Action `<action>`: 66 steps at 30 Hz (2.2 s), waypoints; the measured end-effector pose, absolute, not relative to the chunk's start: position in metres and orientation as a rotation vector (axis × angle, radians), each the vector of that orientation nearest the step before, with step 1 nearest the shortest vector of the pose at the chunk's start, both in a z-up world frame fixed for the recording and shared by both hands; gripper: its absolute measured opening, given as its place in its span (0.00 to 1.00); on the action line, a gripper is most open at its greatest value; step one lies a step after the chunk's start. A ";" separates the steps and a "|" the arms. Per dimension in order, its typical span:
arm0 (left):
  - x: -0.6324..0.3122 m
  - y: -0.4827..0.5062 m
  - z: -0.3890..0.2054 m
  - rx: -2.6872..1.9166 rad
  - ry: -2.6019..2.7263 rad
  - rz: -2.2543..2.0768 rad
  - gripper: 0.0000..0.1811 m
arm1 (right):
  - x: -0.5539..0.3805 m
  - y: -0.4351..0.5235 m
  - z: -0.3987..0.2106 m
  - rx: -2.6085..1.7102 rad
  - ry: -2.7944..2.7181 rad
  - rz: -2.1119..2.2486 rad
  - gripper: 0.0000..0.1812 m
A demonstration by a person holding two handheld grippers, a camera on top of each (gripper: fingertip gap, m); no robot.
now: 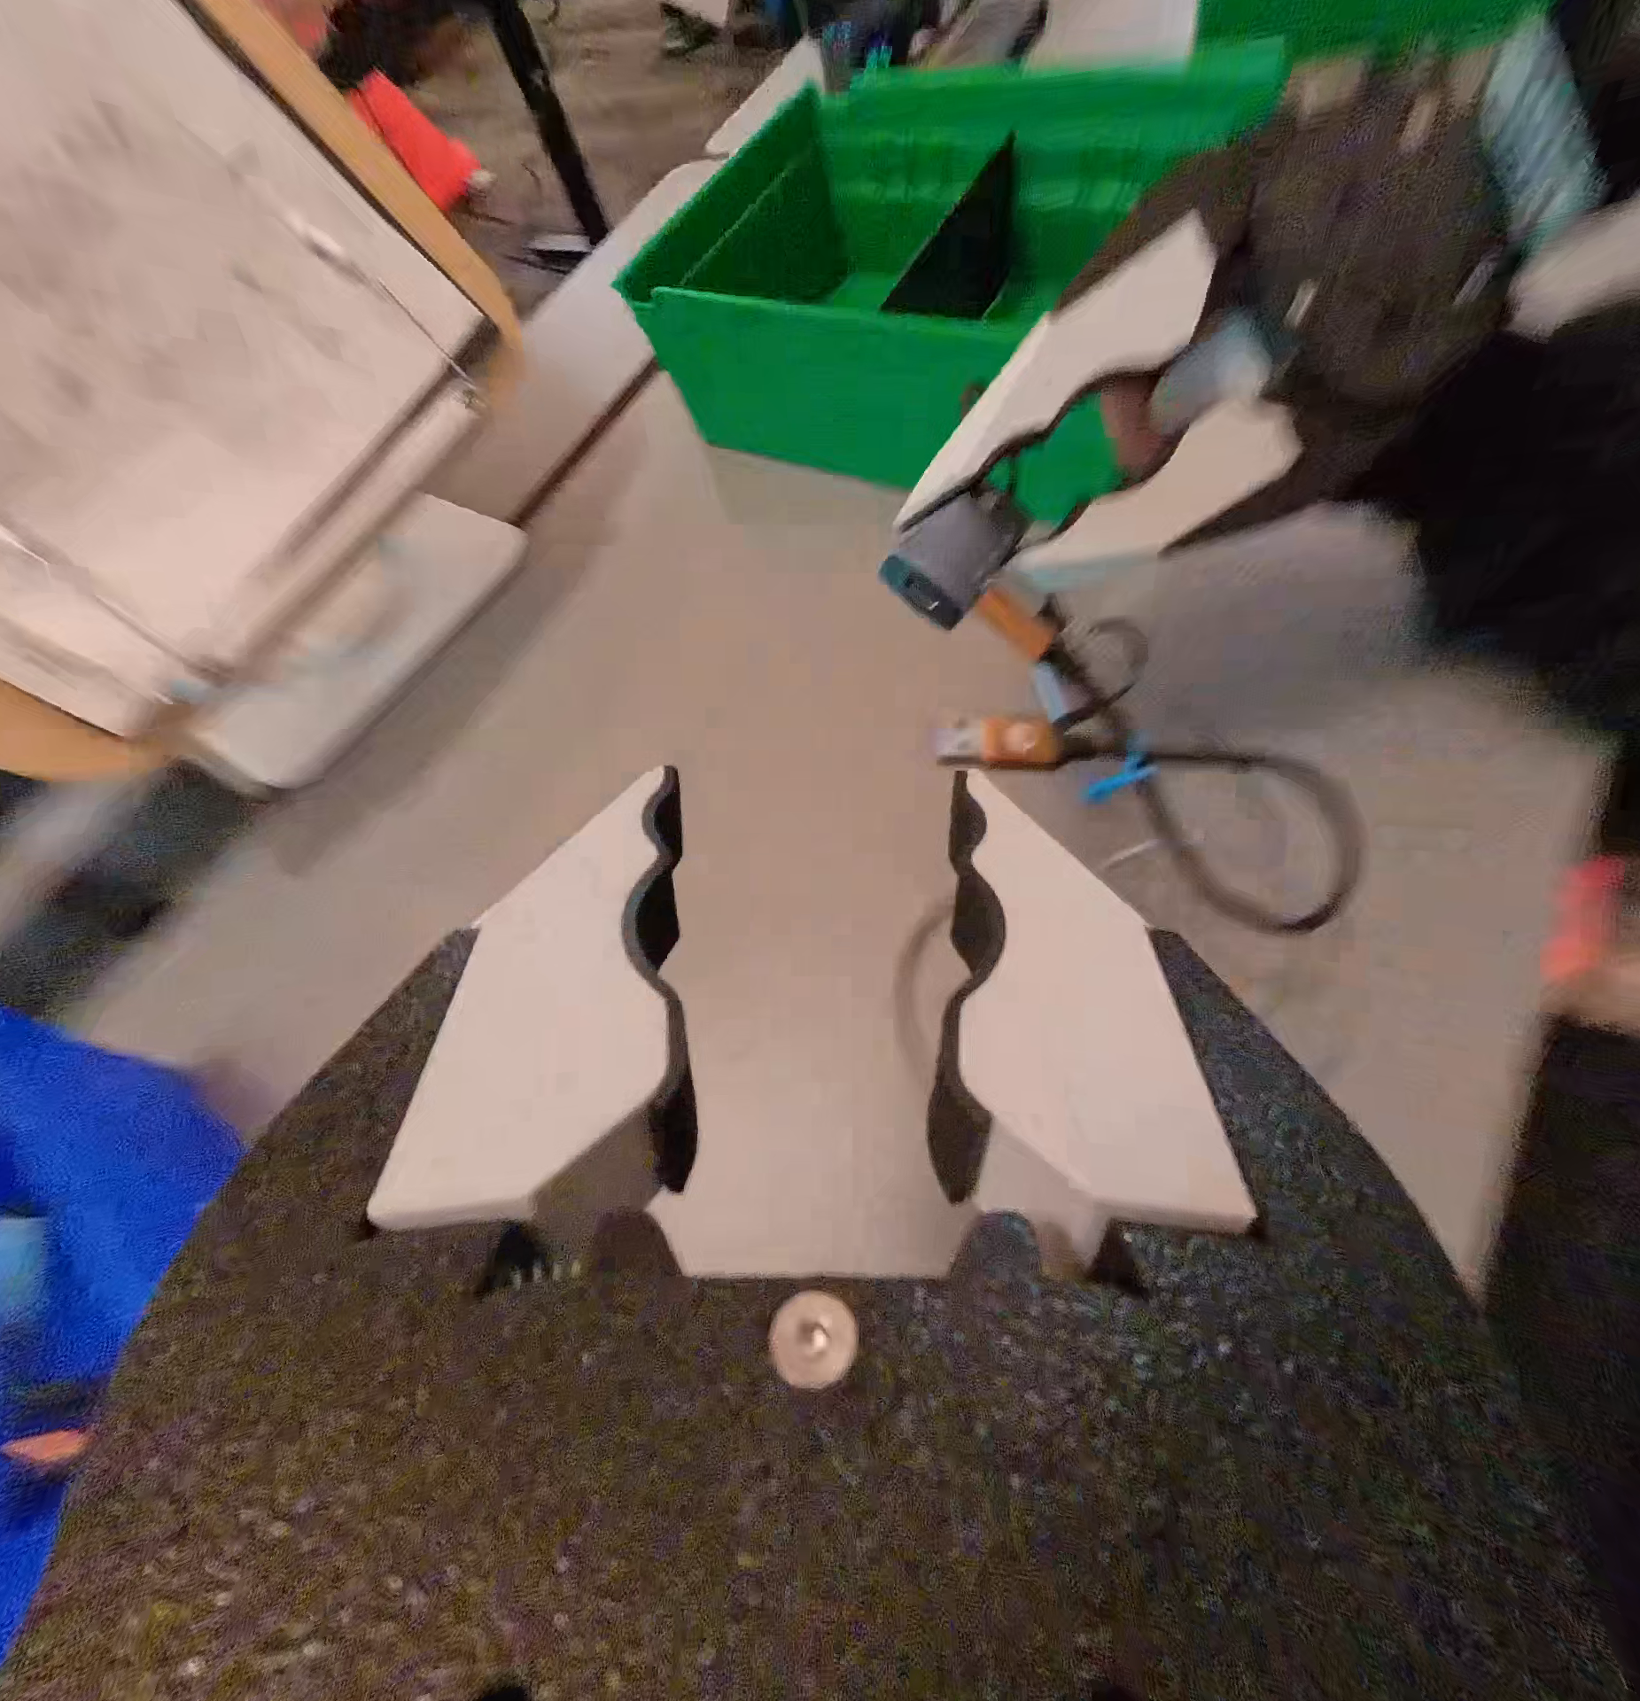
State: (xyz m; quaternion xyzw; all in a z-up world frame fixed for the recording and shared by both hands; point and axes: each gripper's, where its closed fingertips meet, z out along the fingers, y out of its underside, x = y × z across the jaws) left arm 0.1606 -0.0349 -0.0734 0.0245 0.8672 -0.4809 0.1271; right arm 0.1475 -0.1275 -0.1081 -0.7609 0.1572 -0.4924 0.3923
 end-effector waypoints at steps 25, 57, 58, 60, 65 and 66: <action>0.175 -0.077 -0.111 -1.264 2.694 -2.547 0.03 | 0.129 -0.131 -0.077 -1.520 0.388 -1.254 0.37; 0.159 -0.042 -0.047 -0.163 2.093 -1.815 0.32 | 0.159 -0.120 -0.046 -1.481 0.609 -1.533 0.03; 0.151 -0.043 -0.038 -0.114 2.110 -1.795 0.33 | 0.160 -0.120 -0.045 -1.514 0.592 -1.674 0.03; 0.135 -0.042 -0.017 -0.120 2.156 -1.855 0.33 | 0.161 -0.120 -0.047 -1.593 0.537 -1.908 0.03; 0.136 -0.041 -0.008 -0.274 2.171 -1.625 0.33 | 0.166 -0.104 -0.059 -1.765 0.331 -2.272 0.03; 0.142 -0.044 -0.016 -0.285 2.176 -1.521 0.35 | 0.167 -0.099 -0.061 -1.781 0.309 -2.305 0.04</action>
